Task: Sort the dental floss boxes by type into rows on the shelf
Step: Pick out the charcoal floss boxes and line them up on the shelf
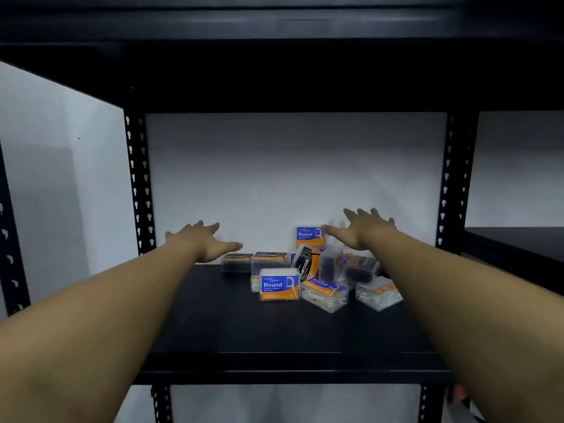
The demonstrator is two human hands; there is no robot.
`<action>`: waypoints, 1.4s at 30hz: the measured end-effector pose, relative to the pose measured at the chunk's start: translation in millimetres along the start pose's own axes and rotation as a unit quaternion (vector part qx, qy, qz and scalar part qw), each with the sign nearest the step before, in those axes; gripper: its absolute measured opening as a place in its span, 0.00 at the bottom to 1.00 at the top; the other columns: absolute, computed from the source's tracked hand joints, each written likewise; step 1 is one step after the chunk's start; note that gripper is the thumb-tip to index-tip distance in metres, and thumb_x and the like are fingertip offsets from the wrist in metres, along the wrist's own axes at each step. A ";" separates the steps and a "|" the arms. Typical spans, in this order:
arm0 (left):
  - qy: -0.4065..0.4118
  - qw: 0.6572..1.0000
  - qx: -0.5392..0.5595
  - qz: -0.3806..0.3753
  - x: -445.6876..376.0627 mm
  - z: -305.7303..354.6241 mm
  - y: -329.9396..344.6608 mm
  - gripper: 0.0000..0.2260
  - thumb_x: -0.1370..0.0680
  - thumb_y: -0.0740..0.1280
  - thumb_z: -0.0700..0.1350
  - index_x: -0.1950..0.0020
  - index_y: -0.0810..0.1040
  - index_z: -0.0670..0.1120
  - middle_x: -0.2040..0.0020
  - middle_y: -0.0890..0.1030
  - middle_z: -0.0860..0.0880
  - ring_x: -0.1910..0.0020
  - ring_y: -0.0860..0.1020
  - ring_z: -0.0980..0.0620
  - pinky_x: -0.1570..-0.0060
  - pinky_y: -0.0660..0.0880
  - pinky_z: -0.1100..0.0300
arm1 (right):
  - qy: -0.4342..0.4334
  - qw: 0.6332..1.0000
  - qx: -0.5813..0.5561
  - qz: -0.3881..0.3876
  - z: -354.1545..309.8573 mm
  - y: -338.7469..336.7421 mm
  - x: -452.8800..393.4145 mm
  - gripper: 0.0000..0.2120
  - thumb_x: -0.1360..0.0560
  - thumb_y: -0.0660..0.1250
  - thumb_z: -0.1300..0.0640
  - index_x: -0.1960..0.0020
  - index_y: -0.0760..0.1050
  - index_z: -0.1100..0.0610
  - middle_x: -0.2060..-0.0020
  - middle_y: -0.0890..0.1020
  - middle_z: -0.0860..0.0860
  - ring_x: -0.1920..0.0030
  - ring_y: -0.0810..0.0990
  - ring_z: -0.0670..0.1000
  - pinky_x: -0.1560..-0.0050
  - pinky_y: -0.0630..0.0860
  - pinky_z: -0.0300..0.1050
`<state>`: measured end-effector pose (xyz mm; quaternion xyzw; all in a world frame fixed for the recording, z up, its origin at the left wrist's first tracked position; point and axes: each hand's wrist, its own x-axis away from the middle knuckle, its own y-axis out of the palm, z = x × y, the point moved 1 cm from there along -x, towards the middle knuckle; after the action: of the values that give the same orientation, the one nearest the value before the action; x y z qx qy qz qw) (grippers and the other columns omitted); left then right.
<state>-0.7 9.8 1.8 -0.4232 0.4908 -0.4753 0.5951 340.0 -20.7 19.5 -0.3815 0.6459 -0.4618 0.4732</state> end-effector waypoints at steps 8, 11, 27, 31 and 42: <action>0.095 0.995 0.034 0.002 17.9 17.1 -23.7 0.30 0.27 0.67 0.68 0.34 0.80 0.49 0.32 0.79 0.48 0.35 0.76 0.46 0.37 0.74 0.51 | -0.119 0.990 -0.060 0.048 -24.5 -18.9 18.1 0.28 0.25 0.68 0.36 0.31 0.75 0.51 0.37 0.81 0.53 0.41 0.79 0.56 0.47 0.77 0.50; 0.110 0.982 0.130 -0.086 34.8 18.7 -26.2 0.23 0.25 0.69 0.64 0.45 0.84 0.46 0.45 0.85 0.50 0.51 0.82 0.48 0.47 0.78 0.52 | -0.168 0.983 -0.075 0.020 -32.8 -26.3 30.4 0.17 0.25 0.69 0.39 0.44 0.81 0.51 0.50 0.85 0.52 0.55 0.84 0.52 0.52 0.81 0.48; 0.183 0.974 0.123 -0.054 12.2 2.7 3.5 0.12 0.29 0.76 0.59 0.54 0.85 0.52 0.55 0.83 0.54 0.54 0.80 0.55 0.55 0.76 0.59 | -0.243 0.956 -0.156 -0.058 -105.0 6.3 27.2 0.14 0.27 0.72 0.37 0.49 0.82 0.45 0.54 0.83 0.45 0.52 0.81 0.46 0.51 0.78 0.46; 0.176 0.973 0.138 -0.051 -14.0 -0.1 5.5 0.12 0.30 0.76 0.59 0.54 0.85 0.53 0.54 0.84 0.53 0.53 0.81 0.54 0.50 0.79 0.56 | -0.233 0.957 -0.165 -0.053 -120.1 21.7 11.1 0.17 0.28 0.74 0.38 0.45 0.81 0.46 0.52 0.83 0.45 0.53 0.81 0.46 0.55 0.76 0.42; 0.180 0.974 0.140 0.007 -91.0 -4.6 27.2 0.18 0.32 0.78 0.57 0.47 0.82 0.54 0.49 0.81 0.54 0.50 0.79 0.54 0.49 0.78 0.55 | -0.221 0.964 -0.133 -0.068 -158.2 46.1 -28.2 0.26 0.30 0.76 0.41 0.34 0.75 0.44 0.42 0.80 0.46 0.47 0.79 0.49 0.52 0.75 0.44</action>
<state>-7.2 104.1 -8.8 -0.2395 0.5217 -0.6032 0.5537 192.3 55.8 2.5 -0.5762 0.5534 -0.3071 0.5172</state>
